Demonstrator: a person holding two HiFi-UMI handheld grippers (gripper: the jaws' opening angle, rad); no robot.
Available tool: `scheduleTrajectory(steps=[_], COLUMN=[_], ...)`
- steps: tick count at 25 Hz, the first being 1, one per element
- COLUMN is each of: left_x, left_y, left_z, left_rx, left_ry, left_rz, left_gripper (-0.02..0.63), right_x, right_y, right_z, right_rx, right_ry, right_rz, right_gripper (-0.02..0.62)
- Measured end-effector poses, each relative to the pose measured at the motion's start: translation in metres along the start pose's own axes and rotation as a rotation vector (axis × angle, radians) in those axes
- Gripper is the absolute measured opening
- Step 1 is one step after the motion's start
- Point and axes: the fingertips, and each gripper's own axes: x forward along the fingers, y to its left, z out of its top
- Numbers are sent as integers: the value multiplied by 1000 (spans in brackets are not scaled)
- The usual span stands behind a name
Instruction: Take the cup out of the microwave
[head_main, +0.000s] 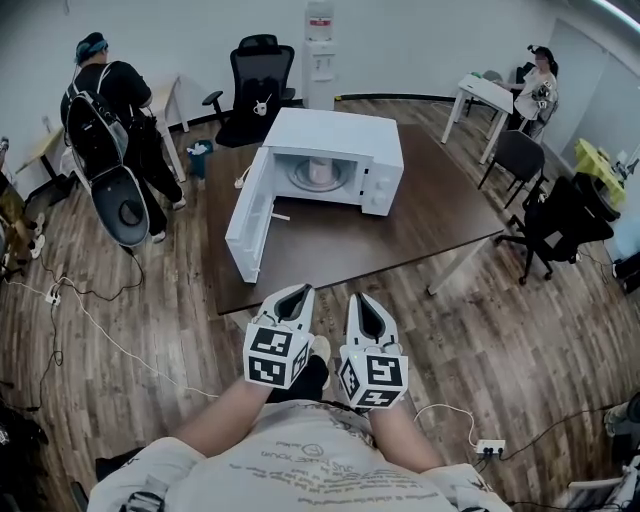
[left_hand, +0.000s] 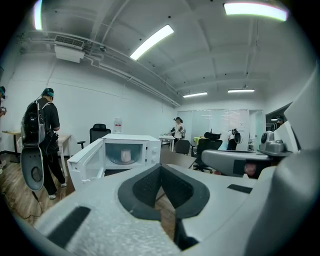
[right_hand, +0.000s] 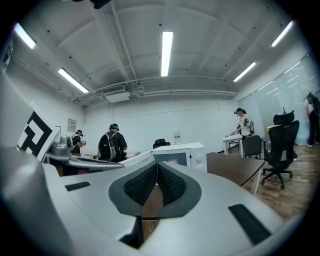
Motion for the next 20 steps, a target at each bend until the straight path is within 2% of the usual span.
scheduleTrajectory(steps=[10,20], left_x=[57,131], left_y=[18,57], left_z=[8,26], left_rx=[-5,-17], left_ry=[-6,6], left_rz=[-19,-12], left_gripper=[11,11], right_x=[47,128], right_y=[-25,-54], right_z=[3,16], right_rx=[-33,-24], right_ry=[2,-2], right_rz=[-9,-2], right_gripper=[17,17])
